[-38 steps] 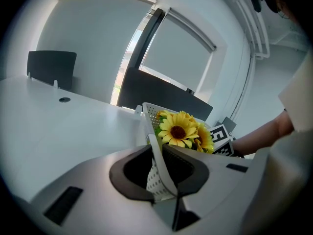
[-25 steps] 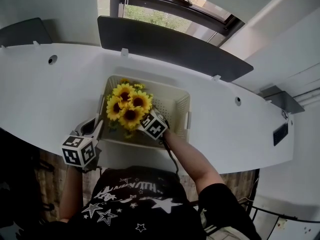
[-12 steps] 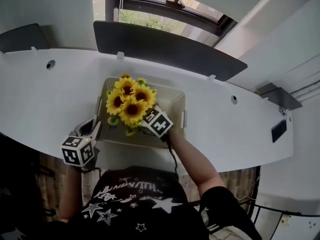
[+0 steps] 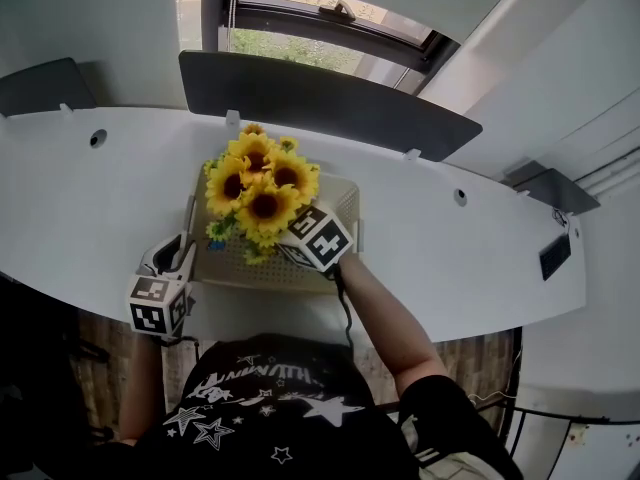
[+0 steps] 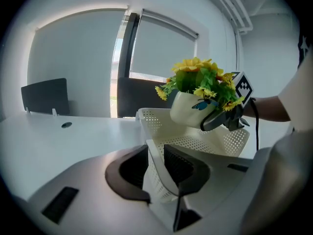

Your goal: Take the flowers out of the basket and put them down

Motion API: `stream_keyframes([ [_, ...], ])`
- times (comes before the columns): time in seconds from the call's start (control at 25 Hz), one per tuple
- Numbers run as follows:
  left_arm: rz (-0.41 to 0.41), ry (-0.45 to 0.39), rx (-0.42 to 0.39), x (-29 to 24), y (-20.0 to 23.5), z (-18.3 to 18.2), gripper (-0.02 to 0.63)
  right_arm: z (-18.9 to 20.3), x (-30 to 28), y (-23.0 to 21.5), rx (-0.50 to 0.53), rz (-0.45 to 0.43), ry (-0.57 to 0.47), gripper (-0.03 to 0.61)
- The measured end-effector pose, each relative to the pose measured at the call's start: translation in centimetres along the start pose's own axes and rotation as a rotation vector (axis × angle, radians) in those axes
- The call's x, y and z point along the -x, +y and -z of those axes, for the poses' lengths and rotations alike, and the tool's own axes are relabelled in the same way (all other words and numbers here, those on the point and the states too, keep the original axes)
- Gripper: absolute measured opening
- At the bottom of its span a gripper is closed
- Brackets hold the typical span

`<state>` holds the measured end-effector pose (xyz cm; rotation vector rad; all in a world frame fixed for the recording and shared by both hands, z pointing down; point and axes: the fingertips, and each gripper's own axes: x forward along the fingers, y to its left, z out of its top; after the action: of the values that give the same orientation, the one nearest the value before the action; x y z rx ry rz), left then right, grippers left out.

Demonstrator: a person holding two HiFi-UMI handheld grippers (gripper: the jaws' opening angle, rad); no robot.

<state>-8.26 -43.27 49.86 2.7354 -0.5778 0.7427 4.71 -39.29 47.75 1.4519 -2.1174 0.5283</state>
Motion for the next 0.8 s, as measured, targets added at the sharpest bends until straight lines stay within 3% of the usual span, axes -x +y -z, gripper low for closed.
stream_keyframes([
  [0.24,-0.022,-0.044,0.005,0.8,0.7,-1.0,0.152,0.6,1.7,0.0,-0.013,0.024,0.01,0.52],
  [0.44,-0.1,-0.159,-0.012,3.0,0.9,-4.1,0.155,1.1,3.5,-0.1,-0.017,0.042,0.008,0.52],
  [0.64,-0.158,-0.284,-0.083,5.0,-1.3,-7.8,0.155,1.0,6.0,-1.1,-0.048,0.05,-0.031,0.52],
  [0.8,-0.142,-0.362,-0.114,5.5,-5.0,-10.3,0.155,0.8,9.2,-2.4,-0.062,0.075,-0.072,0.52],
])
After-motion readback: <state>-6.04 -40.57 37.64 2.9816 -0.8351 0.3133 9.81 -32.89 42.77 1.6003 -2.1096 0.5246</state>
